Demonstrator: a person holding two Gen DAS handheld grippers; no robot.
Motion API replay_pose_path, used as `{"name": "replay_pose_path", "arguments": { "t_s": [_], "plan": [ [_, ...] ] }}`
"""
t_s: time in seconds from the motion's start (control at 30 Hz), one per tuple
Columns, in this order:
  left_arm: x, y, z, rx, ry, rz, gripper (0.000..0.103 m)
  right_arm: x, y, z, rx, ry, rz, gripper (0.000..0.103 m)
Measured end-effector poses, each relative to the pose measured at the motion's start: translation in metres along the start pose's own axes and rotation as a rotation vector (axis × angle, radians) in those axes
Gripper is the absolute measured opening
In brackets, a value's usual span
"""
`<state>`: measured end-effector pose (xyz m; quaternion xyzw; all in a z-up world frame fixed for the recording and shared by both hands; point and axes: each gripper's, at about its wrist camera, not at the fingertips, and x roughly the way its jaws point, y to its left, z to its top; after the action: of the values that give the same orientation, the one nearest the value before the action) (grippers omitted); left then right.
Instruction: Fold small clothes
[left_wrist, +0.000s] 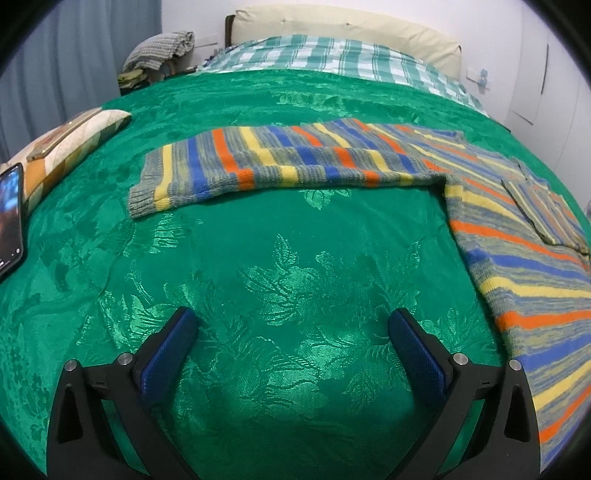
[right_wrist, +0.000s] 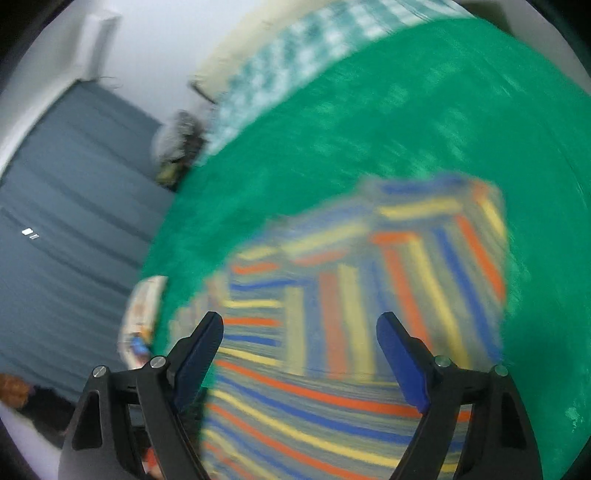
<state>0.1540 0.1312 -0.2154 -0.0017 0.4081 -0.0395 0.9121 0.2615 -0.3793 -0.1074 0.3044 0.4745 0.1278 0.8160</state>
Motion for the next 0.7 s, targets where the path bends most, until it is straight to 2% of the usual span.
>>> {"name": "replay_pose_path", "arguments": {
  "t_s": [0.07,0.1,0.13,0.17,0.2,0.23,0.3,0.37,0.47,0.53,0.57,0.63,0.7],
  "plan": [
    [0.000,0.000,0.000,0.000,0.000,0.000,0.103,0.015,-0.040,-0.014,0.053,0.050,-0.114,0.076],
    [0.000,0.000,0.000,0.000,0.000,0.001,0.103,0.021,-0.060,-0.023,0.072,0.079,-0.195,0.062],
    [0.000,0.000,0.000,0.000,0.000,0.001,0.103,0.018,-0.077,-0.033,0.083,0.082,-0.256,0.031],
    [0.000,0.000,0.000,0.001,0.000,0.002,0.103,0.011,-0.087,-0.040,0.078,0.059,-0.272,0.021],
    [0.000,0.000,0.000,0.001,0.001,0.002,0.103,-0.003,-0.094,-0.046,0.072,0.031,-0.293,0.019],
    [0.000,0.000,0.000,0.001,0.001,0.002,0.103,-0.012,-0.094,-0.051,0.066,0.015,-0.307,0.030],
    [0.000,0.000,-0.001,0.000,0.001,0.000,0.103,-0.038,-0.082,-0.067,0.007,-0.015,-0.361,0.043],
    [0.000,0.000,-0.001,0.000,0.001,0.000,0.103,-0.058,-0.058,-0.092,-0.074,0.009,-0.268,0.045],
    [0.000,0.000,-0.001,0.003,0.004,0.005,0.103,-0.071,-0.029,-0.143,-0.163,0.103,-0.108,0.048],
    [0.000,-0.001,-0.001,0.007,0.010,0.009,0.103,-0.072,-0.027,-0.180,-0.173,0.176,-0.052,0.048],
    [0.000,-0.001,0.000,0.007,0.015,0.011,0.103,-0.071,-0.033,-0.196,-0.164,0.205,-0.071,0.048],
    [-0.002,0.000,0.000,0.005,0.044,0.010,0.103,-0.077,-0.056,-0.227,-0.137,0.211,-0.212,0.045],
    [-0.010,0.001,0.001,0.011,0.093,0.001,0.103,-0.104,-0.069,-0.248,-0.105,0.115,-0.311,0.046]
  ]
}}
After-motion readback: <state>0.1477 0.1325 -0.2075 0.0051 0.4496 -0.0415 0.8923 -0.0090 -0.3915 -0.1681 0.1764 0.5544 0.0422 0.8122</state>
